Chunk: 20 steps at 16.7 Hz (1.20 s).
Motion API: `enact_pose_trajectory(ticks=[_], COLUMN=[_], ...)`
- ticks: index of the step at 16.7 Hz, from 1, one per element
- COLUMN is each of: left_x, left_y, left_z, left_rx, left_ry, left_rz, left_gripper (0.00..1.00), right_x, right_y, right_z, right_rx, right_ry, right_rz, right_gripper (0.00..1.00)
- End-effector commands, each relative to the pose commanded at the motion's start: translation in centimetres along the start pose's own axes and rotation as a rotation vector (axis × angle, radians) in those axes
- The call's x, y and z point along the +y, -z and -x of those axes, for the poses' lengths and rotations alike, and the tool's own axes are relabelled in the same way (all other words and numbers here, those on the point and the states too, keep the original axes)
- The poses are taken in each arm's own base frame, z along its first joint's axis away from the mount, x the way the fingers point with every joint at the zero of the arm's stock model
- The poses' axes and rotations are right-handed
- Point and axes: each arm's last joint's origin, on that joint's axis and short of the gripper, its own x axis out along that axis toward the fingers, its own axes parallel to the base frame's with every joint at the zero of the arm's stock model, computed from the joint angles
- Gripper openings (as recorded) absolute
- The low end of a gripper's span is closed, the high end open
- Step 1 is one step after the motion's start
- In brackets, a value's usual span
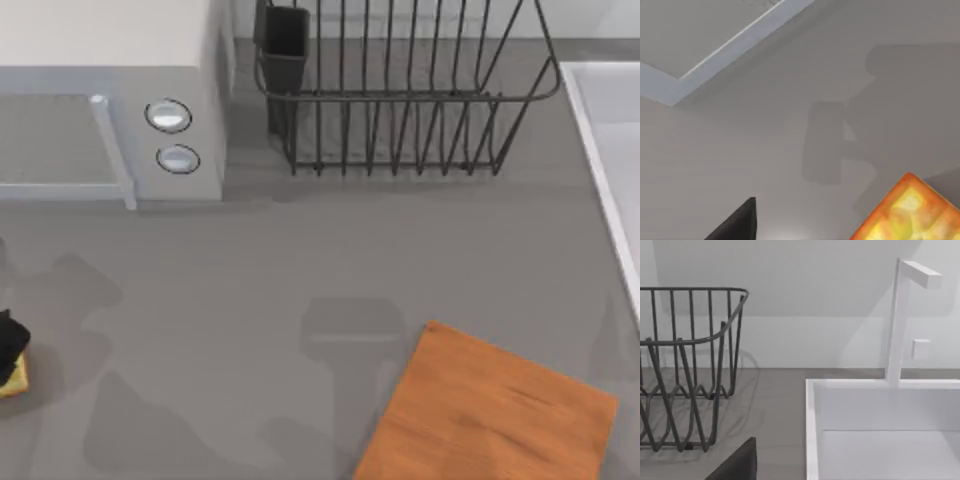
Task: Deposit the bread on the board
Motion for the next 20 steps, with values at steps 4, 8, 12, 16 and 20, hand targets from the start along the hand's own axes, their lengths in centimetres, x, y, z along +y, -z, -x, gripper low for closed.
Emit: enact_pose_trajectory(ticks=[4, 8, 12, 16, 20], left_x=[2.4, 3.9, 4.3, 4.3, 3.8], left_y=[-2.0, -2.7, -2.7, -2.7, -2.1], left_z=[-3.7, -7.5, -9.7, -9.8, -10.6], left_rx=[0.245, 0.391, 0.451, 0.455, 0.458], left_ry=[0.242, 0.486, 0.64, 0.652, 0.656], left_rz=[-0.26, -0.462, -0.568, -0.576, -0.575], left_gripper=[1.0, 1.0, 1.0, 1.0, 1.0], right_x=[0.0, 0.0, 0.0, 0.0, 0.0], right_y=[0.0, 0.0, 0.0, 0.0, 0.0], right_z=[0.0, 0.0, 0.0, 0.0, 0.0], right_rx=[0.0, 0.0, 0.0, 0.0, 0.0], right_ry=[0.0, 0.0, 0.0, 0.0, 0.0], right_rz=[0.0, 0.0, 0.0, 0.0, 0.0], right_gripper=[1.0, 1.0, 1.0, 1.0, 1.0])
